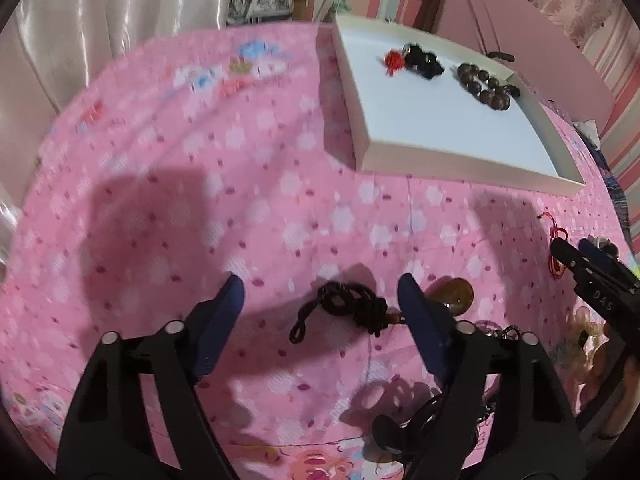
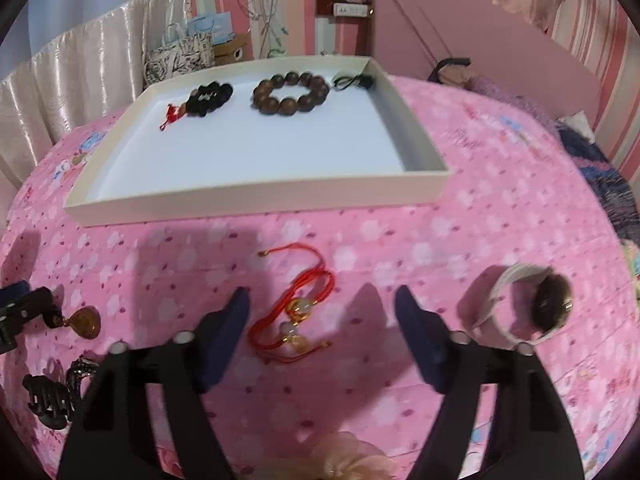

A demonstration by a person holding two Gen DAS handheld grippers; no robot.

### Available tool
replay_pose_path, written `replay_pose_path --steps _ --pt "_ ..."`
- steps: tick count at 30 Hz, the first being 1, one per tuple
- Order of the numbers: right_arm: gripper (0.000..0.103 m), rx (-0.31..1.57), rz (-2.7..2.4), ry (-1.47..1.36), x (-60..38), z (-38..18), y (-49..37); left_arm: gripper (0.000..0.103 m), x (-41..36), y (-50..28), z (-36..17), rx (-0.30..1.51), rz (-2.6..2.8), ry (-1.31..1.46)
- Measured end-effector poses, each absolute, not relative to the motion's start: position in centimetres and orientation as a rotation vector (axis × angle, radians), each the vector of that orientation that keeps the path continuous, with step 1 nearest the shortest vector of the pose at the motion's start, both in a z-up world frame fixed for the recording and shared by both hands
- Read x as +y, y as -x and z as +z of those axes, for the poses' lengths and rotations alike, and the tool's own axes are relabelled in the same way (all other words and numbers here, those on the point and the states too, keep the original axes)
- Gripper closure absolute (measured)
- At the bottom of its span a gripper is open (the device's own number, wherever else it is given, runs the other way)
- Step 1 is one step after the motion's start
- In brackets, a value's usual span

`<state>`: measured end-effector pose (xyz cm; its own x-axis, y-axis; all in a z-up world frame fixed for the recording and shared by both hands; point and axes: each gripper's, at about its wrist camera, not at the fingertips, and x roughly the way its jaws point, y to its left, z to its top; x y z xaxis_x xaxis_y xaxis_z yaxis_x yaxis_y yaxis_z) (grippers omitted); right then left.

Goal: Organize jewelry
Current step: 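Close left tool on black knotted cord while right tool grips red cord pendant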

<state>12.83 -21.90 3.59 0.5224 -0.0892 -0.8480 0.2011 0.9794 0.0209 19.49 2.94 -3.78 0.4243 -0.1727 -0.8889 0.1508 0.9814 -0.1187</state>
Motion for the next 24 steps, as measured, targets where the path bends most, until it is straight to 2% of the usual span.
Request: replay_pose_path --steps 8,15,24 --pt "0.048 1.006 -0.145 -0.132 -21.6 3.2 -12.9 0.029 2.4 -19.0 -4.0 1.130 -0.216 0.045" --pt "0.060 1.006 -0.136 -0.144 -21.6 3.1 -13.1 0.034 1.8 -18.8 -4.2 1.137 -0.215 0.031" --pt "0.062 0.998 -0.131 -0.082 -20.7 2.8 -13.5 0.035 0.4 -18.7 -4.6 1.108 -0.198 -0.044"
